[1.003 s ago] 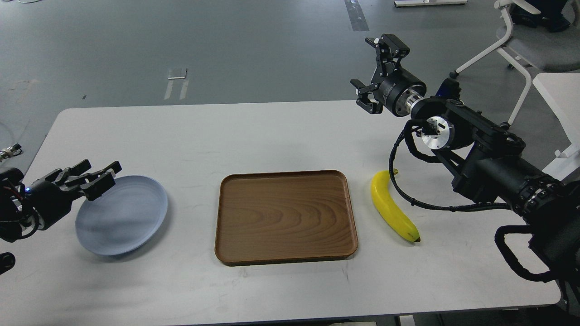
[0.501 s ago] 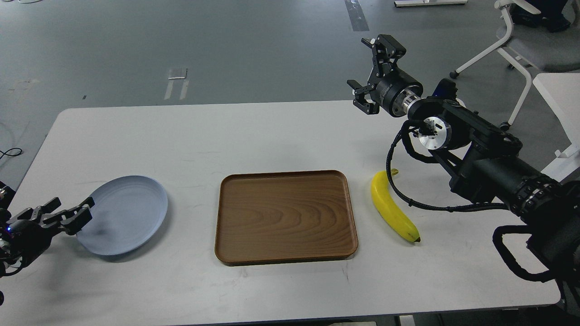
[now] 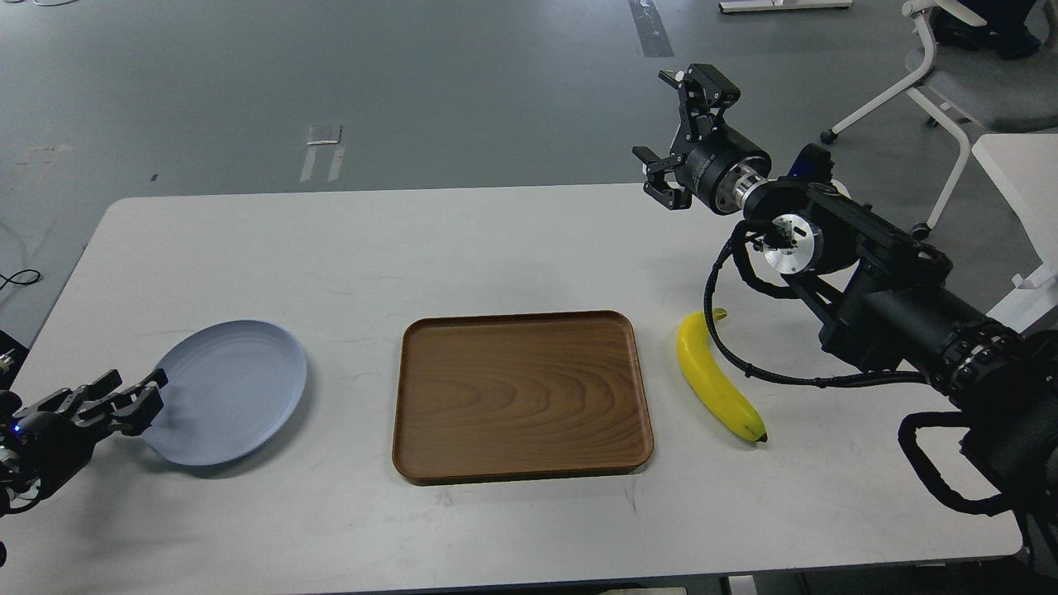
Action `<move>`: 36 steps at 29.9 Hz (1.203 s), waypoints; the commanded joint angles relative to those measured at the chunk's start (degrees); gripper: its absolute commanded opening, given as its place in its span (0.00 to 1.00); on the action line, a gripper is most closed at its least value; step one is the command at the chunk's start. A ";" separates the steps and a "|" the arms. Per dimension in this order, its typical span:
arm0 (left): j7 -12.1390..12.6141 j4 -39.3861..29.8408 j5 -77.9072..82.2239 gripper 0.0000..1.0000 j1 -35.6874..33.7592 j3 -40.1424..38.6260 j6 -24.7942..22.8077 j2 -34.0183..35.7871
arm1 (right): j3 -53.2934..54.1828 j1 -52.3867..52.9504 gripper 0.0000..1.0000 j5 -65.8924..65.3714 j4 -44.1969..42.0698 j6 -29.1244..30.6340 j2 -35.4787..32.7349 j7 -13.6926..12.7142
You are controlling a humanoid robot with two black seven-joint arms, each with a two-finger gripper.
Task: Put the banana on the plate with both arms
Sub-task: 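Lower the left gripper and grasp the light blue plate's rim, then lift the plate with the left gripper and set it on the wooden tray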
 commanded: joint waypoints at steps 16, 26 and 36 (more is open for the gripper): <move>0.00 -1.92 -0.95 0.00 -1.17 -0.33 -2.31 0.69 | 0.05 0.00 1.00 0.00 -0.01 -1.84 0.02 0.34; 0.00 -17.91 -2.54 0.00 -12.67 -0.60 -7.06 7.02 | 0.05 0.53 1.00 0.00 -0.01 -2.20 -0.59 0.43; 0.00 -19.50 5.63 0.00 -17.34 0.71 -9.35 -4.99 | 0.05 0.53 1.00 0.00 0.08 -2.99 -0.86 0.43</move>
